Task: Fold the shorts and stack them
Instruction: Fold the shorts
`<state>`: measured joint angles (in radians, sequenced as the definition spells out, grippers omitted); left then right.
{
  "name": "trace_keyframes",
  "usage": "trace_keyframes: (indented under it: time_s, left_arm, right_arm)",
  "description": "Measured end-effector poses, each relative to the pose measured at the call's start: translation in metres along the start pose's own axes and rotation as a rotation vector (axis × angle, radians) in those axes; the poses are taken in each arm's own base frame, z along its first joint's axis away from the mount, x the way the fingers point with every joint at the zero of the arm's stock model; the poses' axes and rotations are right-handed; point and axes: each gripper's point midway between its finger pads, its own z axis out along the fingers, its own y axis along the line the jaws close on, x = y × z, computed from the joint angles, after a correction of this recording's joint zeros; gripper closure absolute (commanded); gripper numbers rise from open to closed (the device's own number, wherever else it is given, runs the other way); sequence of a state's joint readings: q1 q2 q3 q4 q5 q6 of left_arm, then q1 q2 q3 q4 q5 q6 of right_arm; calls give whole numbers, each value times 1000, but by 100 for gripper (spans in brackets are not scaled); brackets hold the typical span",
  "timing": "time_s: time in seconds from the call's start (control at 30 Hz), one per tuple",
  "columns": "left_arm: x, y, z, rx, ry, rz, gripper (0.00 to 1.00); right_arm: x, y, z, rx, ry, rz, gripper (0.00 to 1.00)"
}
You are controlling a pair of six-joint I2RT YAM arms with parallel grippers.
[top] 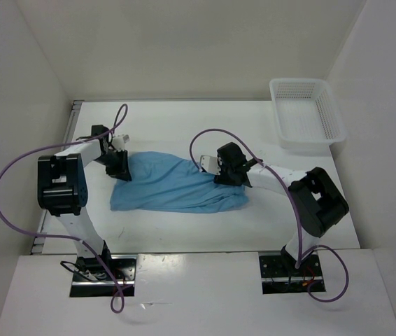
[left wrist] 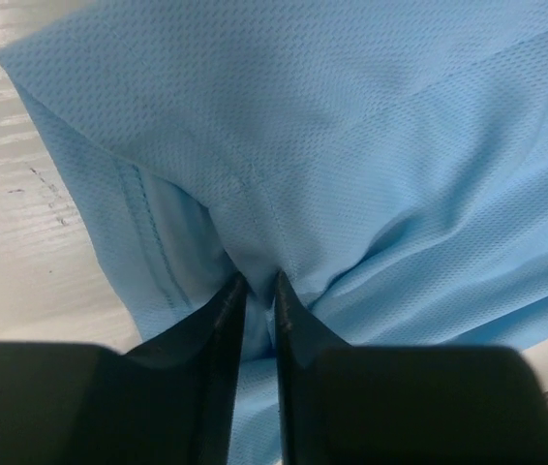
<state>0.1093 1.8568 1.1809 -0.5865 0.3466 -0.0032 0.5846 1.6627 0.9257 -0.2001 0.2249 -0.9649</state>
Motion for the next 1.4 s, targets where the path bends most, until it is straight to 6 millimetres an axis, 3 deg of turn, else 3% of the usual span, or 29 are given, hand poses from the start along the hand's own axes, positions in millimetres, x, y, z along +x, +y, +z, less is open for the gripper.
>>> trace_keyframes:
  time_s: [0.07,0.27,0.3,0.33,0.5,0.6,0.97,1.3,1.4]
  left_arm:
    - [0,0,1,2,2,-2,82]
    - [-2,2,2,-9,-2,-1,82]
    - [-2,3,2,-14,-3,-1,78]
    - [-3,5,1,-23,-5,0,64]
    - [-15,11,-1,-66,-36,16,53]
    - [-19,12,-2,-75,-49,21,53]
    - [-20,11,0,-62,-53,22,77]
    - [-23,10,-1,-60,-58,25,90]
    - [-26,13,-4,-83,-65,25,100]
  right_arm:
    - [0,0,0,1,-1,-2,27]
    - [0,0,0,3,-2,-8,27]
    - [0,0,0,4,-3,-11,27]
    - [0,0,0,5,-4,-12,27]
    - [1,0,0,5,-4,-24,27]
    - [1,0,1,7,-5,-30,27]
    - [2,1,1,8,-6,-51,27]
    - [3,1,0,20,-13,-65,27]
    - [3,1,0,21,-14,-69,27]
